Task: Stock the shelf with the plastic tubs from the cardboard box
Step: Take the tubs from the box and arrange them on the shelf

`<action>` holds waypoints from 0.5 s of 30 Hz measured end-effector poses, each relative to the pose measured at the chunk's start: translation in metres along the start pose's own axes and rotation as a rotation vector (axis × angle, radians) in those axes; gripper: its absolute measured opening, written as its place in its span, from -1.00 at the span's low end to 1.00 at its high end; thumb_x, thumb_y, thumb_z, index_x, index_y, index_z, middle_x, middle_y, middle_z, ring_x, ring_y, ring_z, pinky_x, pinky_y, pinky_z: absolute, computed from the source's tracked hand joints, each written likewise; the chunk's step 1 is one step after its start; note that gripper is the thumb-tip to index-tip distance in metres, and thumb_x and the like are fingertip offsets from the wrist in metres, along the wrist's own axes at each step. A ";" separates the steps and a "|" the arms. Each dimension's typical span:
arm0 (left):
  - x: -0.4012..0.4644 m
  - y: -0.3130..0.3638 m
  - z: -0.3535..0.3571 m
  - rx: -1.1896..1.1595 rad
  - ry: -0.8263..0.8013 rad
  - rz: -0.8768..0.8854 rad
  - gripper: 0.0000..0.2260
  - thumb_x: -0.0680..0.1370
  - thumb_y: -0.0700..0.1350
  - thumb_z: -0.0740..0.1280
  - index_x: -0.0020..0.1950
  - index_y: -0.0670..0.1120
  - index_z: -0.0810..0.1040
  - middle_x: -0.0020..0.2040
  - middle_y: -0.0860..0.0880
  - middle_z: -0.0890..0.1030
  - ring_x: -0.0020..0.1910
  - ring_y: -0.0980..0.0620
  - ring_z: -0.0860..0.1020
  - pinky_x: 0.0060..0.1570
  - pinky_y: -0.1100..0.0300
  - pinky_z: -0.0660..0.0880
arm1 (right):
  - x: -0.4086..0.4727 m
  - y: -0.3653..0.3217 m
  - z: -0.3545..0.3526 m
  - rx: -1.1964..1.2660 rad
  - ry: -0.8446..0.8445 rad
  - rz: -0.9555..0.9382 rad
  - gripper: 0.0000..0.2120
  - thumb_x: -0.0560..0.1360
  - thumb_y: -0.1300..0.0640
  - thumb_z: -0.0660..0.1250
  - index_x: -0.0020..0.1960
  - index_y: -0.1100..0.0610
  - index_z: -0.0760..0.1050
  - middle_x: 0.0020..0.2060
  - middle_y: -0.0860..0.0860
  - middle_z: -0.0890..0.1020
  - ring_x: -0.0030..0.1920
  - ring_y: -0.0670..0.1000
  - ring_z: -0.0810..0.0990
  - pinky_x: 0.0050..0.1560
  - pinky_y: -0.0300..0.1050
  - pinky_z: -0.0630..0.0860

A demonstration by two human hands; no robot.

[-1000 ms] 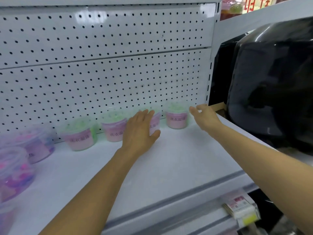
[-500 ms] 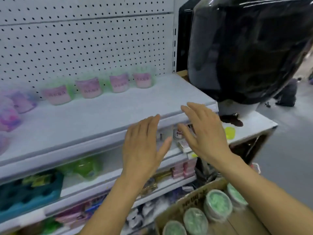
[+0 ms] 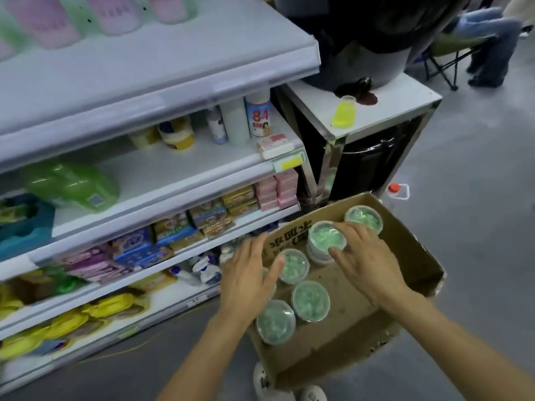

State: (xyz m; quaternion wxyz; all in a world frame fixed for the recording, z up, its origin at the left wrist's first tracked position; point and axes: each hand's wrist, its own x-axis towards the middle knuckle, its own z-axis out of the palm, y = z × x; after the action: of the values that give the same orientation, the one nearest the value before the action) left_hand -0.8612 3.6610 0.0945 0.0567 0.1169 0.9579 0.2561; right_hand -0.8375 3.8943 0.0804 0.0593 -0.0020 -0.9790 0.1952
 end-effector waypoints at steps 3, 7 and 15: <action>0.001 -0.023 0.048 -0.046 -0.133 -0.104 -0.50 0.58 0.19 0.15 0.48 0.06 0.23 0.43 0.05 0.34 0.38 0.01 0.34 0.26 -0.04 0.40 | -0.016 0.029 0.035 0.047 -0.136 0.133 -0.53 0.55 -0.13 0.20 0.41 0.00 0.31 0.30 0.01 0.44 0.21 0.08 0.48 -0.07 0.03 0.56; 0.002 -0.066 0.119 -0.043 -0.312 -0.278 -0.49 0.57 0.11 0.24 0.47 -0.04 0.27 0.44 -0.07 0.33 0.40 -0.07 0.33 0.32 -0.01 0.35 | -0.032 0.054 0.093 0.130 -0.385 0.325 -0.50 0.55 -0.15 0.20 0.44 -0.06 0.22 0.30 -0.01 0.42 0.22 0.04 0.47 0.00 0.02 0.53; 0.016 -0.118 0.208 0.261 -0.561 -0.051 -0.54 0.61 -0.06 0.18 0.51 -0.03 0.21 0.44 -0.02 0.35 0.38 -0.04 0.29 0.36 0.12 0.26 | -0.046 0.076 0.204 0.325 -0.689 0.786 -0.42 0.55 -0.09 0.26 0.48 0.07 0.18 0.34 0.12 0.44 0.26 0.14 0.50 0.23 0.13 0.47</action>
State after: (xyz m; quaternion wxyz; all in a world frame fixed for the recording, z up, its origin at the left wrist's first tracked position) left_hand -0.8641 3.6649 -0.1456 0.3099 0.1653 0.9322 0.0871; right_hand -0.8169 3.8854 -0.1413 -0.3427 -0.2946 -0.8244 0.3406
